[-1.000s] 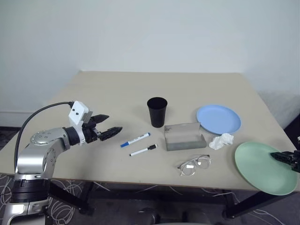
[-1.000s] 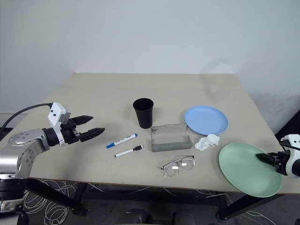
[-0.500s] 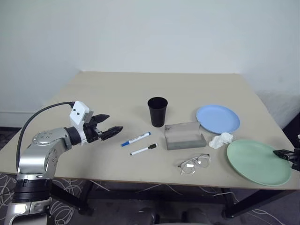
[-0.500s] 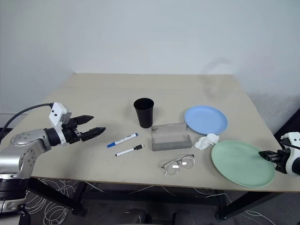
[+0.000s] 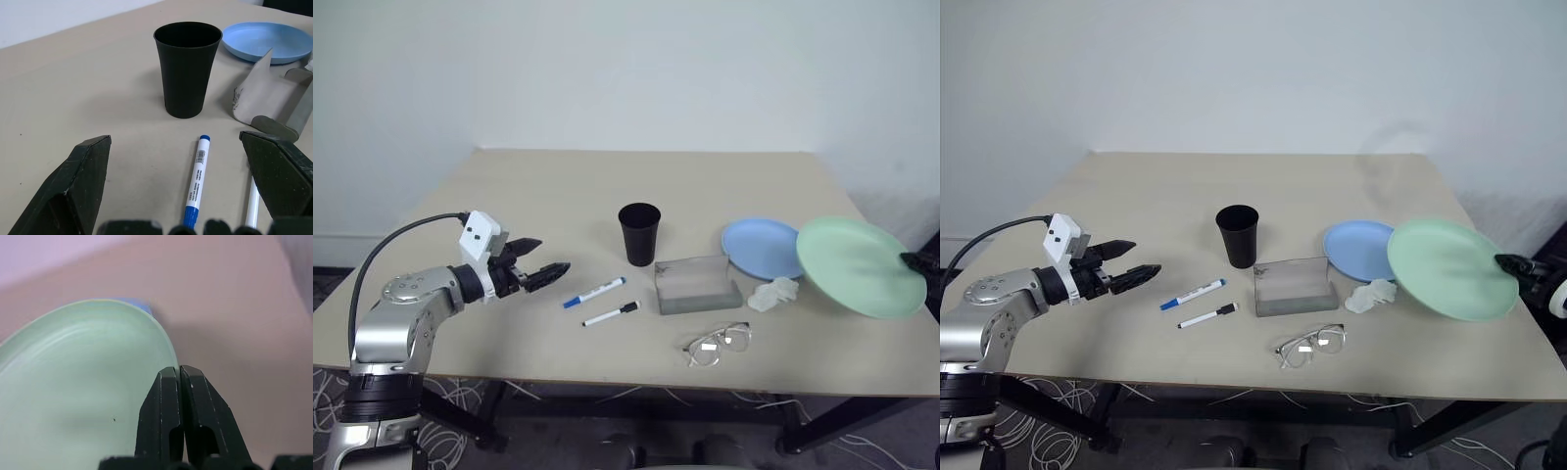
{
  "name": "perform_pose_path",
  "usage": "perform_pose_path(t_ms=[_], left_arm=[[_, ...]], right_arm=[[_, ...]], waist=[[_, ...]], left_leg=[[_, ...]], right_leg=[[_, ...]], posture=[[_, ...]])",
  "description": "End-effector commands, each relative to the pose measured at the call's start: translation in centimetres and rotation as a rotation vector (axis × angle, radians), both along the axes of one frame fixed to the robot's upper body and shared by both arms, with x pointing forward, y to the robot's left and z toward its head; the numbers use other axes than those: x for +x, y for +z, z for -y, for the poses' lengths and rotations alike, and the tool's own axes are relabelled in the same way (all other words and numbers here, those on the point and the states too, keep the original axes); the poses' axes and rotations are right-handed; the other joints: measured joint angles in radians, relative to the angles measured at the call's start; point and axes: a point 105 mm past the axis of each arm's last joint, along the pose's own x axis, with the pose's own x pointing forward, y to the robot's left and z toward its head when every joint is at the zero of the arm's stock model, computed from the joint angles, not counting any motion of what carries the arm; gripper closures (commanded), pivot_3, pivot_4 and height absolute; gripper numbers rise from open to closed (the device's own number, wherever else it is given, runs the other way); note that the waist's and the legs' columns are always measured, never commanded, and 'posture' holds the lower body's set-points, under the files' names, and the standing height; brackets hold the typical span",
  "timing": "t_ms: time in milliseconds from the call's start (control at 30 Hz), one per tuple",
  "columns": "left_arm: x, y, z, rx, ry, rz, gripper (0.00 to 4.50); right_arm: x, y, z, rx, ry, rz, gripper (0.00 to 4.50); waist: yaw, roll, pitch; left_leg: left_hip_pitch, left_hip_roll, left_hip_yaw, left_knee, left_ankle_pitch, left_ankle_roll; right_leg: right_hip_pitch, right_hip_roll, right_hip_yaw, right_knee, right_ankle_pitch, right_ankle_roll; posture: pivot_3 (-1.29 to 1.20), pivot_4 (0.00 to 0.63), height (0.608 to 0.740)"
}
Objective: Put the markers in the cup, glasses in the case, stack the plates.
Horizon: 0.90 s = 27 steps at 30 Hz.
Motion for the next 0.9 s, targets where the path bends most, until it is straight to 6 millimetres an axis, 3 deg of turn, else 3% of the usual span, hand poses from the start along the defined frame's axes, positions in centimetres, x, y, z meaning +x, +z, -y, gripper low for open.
perform_pose_path(t_ms=[33,300,467,600,767,900], left_arm=[[0.4,1.7,-0.1,0.008,0.003,0.065,0.00],[0.4,1.9,-0.3,0.013,0.008,0.066,0.00],[0.7,1.8,0.0,0.010,0.005,0.067,0.00],[0.8,1.9,0.3,0.006,0.001,0.071,0.00],[0.8,2.0,0.3,0.002,0.005,0.076,0.00],[0.7,2.0,0.1,0.006,0.013,0.080,0.00]], right_arm=[[1.2,2.3,-0.8,-0.007,0.023,0.095,4.49],[5.7,4.4,-4.9,-0.063,0.052,0.143,4.49],[10.2,3.2,-10.1,-0.188,0.038,0.106,4.49],[12.4,2.4,-12.5,-0.228,-0.009,0.105,4.49],[14.0,1.8,-13.0,-0.228,-0.103,0.100,4.49],[14.5,1.4,-12.1,-0.250,-0.191,0.089,4.49]], waist=[[0.000,0.000,0.000],[-0.009,0.001,0.000],[-0.011,0.001,0.000],[-0.005,0.001,0.000],[-0.001,0.001,0.000],[-0.006,0.001,0.000]], left_leg=[[-0.001,0.000,0.001,0.000,0.000,0.000],[0.000,0.001,0.011,0.000,-0.002,0.002],[0.002,0.004,0.014,0.000,-0.002,0.002],[0.001,0.004,0.013,0.000,-0.002,0.002],[-0.001,0.001,0.011,-0.001,-0.002,0.002],[0.000,0.000,0.012,-0.002,-0.002,0.002]], right_leg=[[0.000,0.000,0.000,0.000,0.000,0.000],[-0.002,-0.001,0.005,0.000,0.004,0.000],[-0.002,0.000,0.005,0.000,0.004,0.000],[-0.003,0.000,0.004,0.000,0.009,-0.002],[-0.004,0.000,0.005,-0.002,0.015,-0.005],[-0.003,0.000,0.005,-0.003,0.015,-0.005]], posture=[[0.00,0.000,0.732],[0.00,0.000,0.732],[0.00,0.000,0.732],[0.00,0.000,0.732],[0.00,0.000,0.732],[0.00,0.000,0.732]])
